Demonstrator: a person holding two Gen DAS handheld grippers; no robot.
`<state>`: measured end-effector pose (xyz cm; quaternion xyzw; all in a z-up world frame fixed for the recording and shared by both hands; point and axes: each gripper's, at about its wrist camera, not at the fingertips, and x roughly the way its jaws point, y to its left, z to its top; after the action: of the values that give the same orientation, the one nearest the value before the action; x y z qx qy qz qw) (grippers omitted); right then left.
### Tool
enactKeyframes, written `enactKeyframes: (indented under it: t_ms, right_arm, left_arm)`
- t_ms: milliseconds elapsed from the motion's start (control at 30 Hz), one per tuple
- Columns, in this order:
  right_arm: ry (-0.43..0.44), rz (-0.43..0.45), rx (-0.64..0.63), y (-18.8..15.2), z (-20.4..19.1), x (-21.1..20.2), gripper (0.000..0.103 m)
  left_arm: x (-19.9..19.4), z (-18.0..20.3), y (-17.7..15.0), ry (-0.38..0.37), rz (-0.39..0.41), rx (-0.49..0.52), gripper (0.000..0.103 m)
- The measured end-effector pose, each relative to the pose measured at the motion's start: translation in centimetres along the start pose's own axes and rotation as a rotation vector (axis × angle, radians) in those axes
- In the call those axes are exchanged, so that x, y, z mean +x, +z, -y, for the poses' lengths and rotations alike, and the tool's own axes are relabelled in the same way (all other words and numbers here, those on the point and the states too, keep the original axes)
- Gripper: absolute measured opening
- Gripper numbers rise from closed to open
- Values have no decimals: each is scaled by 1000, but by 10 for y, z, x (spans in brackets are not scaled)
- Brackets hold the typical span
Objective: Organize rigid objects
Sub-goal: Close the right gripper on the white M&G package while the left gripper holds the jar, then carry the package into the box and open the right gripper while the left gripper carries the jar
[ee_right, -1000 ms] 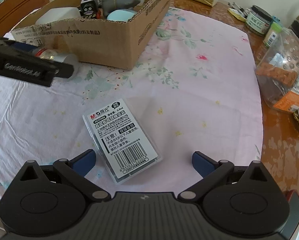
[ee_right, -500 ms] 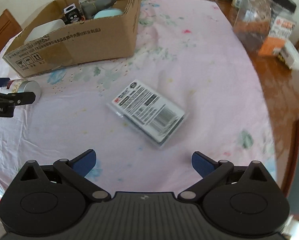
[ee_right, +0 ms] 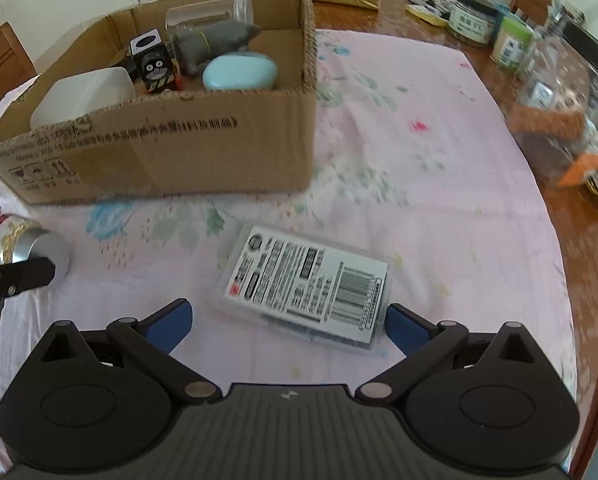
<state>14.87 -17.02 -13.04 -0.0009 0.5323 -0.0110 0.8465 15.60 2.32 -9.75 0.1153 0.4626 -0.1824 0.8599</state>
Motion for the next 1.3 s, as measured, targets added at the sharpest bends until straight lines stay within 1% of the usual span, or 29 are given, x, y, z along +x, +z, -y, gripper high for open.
enactKeyframes:
  t_ms: [133,333,533,733,1000,1100,1300]
  right_arm:
    - [-13,12,-27,9,-4,7,103]
    - [-17,22,-31,18,-6,13,103]
    - [-23,27,-19,17,-5,13,103]
    - [-21,33,-26,19,-1,10,94]
    - [-12,25,-49,19,0,9,94]
    - [-7,25,-71,19,0,6,94]
    - [19,25,-129,24,3,-11,94]
  left_arm:
    - [1,-2,-1,0,4,-32,99]
    - [4,1,-2,21,-9,-49,99]
    - [4,1,0,36,-22,-86,99]
    - [5,-1,3,45,-31,-121,98]
    - [6,2,6,40,-51,-96,94]
    - [5,0,7,22,-59,-83,94]
    - [-8,-5,10,4,-68,-40,94]
